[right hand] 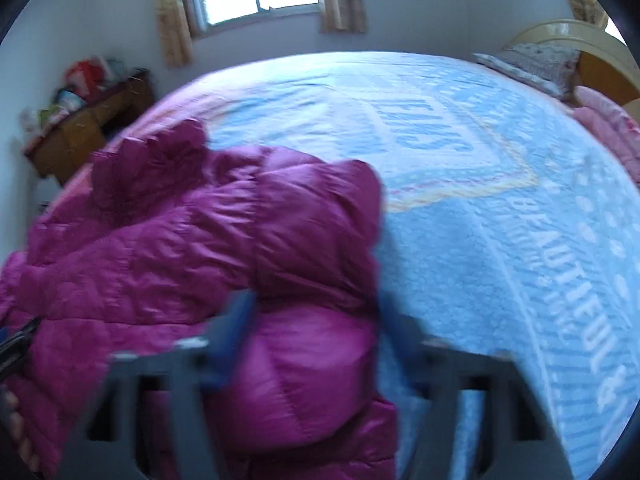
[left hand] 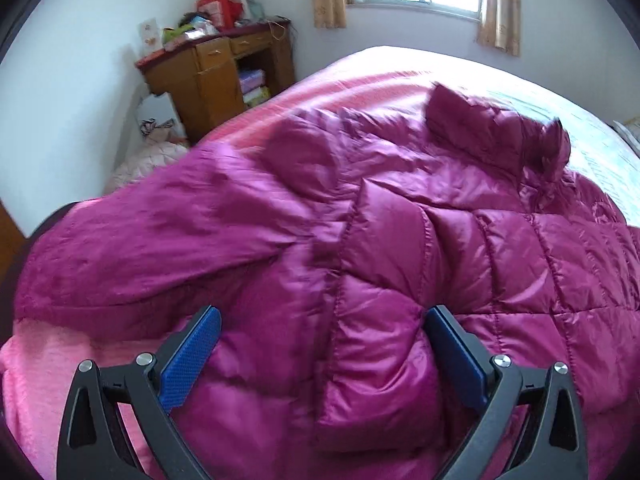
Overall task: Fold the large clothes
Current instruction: 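Grasp the other sleeve with the left gripper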
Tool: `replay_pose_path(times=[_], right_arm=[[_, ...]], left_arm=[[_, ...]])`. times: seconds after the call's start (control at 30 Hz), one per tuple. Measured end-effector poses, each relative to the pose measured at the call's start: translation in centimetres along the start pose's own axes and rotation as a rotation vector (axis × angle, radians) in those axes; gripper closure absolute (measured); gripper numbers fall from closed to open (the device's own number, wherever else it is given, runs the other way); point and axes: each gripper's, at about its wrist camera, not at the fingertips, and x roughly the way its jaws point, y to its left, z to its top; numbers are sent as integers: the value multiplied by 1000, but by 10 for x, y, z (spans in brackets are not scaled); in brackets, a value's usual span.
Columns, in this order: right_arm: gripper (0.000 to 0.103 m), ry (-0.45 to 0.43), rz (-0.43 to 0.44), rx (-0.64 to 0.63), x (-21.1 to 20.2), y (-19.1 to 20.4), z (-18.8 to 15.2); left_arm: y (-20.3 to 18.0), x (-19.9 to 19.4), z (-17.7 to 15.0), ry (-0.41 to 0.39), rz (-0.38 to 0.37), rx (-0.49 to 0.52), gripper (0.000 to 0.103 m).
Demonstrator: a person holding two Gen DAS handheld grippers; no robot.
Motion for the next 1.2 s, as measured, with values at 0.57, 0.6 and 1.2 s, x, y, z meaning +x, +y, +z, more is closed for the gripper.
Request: replay_pose_path(times=[0.57, 0.6, 1.2], right_arm=[[7, -25, 48, 89, -2, -16, -2], [7, -26, 48, 92, -2, -16, -2], [7, -26, 34, 93, -2, -17, -2]], left_arm=[[266, -23, 13, -45, 358, -548, 1], [271, -19, 11, -35, 350, -567, 1], [298, 27, -10, 74, 289, -677, 7]])
